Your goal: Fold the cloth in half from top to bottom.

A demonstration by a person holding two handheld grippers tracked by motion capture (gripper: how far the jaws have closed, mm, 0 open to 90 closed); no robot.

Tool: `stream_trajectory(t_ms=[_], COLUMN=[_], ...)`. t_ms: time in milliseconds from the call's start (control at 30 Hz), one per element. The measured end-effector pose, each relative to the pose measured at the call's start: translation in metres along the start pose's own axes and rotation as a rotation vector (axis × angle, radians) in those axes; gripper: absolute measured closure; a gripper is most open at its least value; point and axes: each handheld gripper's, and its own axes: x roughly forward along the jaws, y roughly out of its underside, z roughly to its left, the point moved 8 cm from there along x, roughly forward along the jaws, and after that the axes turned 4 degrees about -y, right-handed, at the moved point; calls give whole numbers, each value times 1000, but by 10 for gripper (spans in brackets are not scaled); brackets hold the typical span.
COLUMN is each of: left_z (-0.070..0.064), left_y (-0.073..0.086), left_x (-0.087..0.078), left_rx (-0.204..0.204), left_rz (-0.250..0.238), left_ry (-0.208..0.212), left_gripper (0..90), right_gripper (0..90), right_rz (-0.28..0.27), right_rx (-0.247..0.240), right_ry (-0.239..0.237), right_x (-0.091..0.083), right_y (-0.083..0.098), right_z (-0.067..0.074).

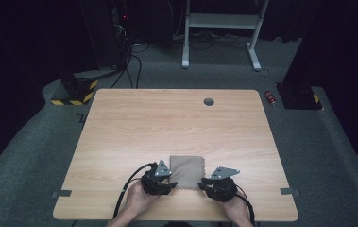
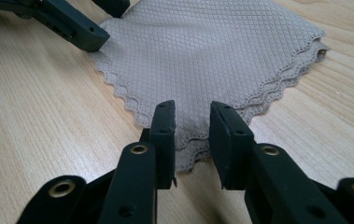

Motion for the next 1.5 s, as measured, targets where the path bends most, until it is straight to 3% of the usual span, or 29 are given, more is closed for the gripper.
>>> stream_trajectory(t_ms=[133,233,467,533,633,700,833,1000,1167,1333,1400,1500], left_z=[0,0,1,2,14,25,47,64,74,77,76,74], left_y=[1,2,4,3,-3,-11,-24,-36,-40,-37,-37,-38], left_x=[0,0,-3,-5,-10,-11,-2,14,27,34,34,34], left_rx=[-19,-17,-16,-41,-93,-131,-215,-248,-292,-285,-270,-234], left_rz=[-6,-12,9,-2,-42,-65,-43,-7,-1,21,18,29], left_ry=[7,6,9,26,34,13,-40,-90,-109,-113,-119,-92], left_gripper=[539,537,516,496,477,476,474,473,474,494,524,618], right_gripper=[882,892,890,856,806,790,754,706,682,683,731,842], right_rz=[17,31,42,41,2,-24,-26,-27,-27,8,28,40], right_rx=[-61,-97,-89,-88,-50,-7,68,102,143,149,141,129], right_ry=[13,38,20,24,32,47,103,159,178,173,163,138], right_x=[0,0,-4,-6,-9,-9,1,13,22,31,35,37], right_y=[0,0,4,3,-5,-13,-28,-44,-50,-50,-48,-50], right_z=[4,7,10,8,0,-10,-35,-55,-69,-73,-73,-70])
